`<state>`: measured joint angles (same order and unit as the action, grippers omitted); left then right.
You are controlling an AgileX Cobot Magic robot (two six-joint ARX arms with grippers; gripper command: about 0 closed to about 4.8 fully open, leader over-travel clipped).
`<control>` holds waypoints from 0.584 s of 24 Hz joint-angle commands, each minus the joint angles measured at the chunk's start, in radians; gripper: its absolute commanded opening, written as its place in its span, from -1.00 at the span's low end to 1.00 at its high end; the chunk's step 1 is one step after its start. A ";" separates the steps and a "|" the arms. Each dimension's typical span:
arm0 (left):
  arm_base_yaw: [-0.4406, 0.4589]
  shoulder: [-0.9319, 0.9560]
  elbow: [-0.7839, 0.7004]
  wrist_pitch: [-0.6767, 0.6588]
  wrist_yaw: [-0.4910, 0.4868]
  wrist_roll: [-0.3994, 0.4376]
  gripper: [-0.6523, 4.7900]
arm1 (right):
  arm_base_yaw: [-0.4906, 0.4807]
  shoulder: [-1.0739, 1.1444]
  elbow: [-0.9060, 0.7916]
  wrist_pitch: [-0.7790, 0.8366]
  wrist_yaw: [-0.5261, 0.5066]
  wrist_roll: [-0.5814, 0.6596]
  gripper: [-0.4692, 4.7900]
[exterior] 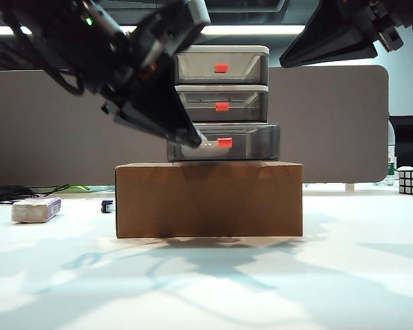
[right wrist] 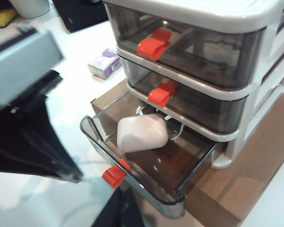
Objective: Open the third layer of the drawer on the table, pick up the earphone case on the table and put it in, and finally close the drawer.
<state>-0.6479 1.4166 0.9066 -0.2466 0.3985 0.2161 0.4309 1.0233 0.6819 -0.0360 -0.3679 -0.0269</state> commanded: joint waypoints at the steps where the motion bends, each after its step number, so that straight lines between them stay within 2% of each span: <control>1: 0.001 0.026 0.002 0.109 -0.060 -0.053 -0.78 | 0.000 -0.004 0.005 0.010 0.000 -0.004 -0.84; 6: 0.001 0.064 0.002 0.227 -0.217 -0.075 -0.78 | 0.000 -0.005 0.005 0.010 0.004 -0.004 -0.84; 14: 0.001 0.127 0.002 0.469 -0.374 -0.075 -0.78 | 0.000 -0.005 0.005 0.010 0.018 -0.028 -0.84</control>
<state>-0.6487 1.5414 0.9066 0.1631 0.0540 0.1413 0.4305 1.0229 0.6823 -0.0360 -0.3565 -0.0471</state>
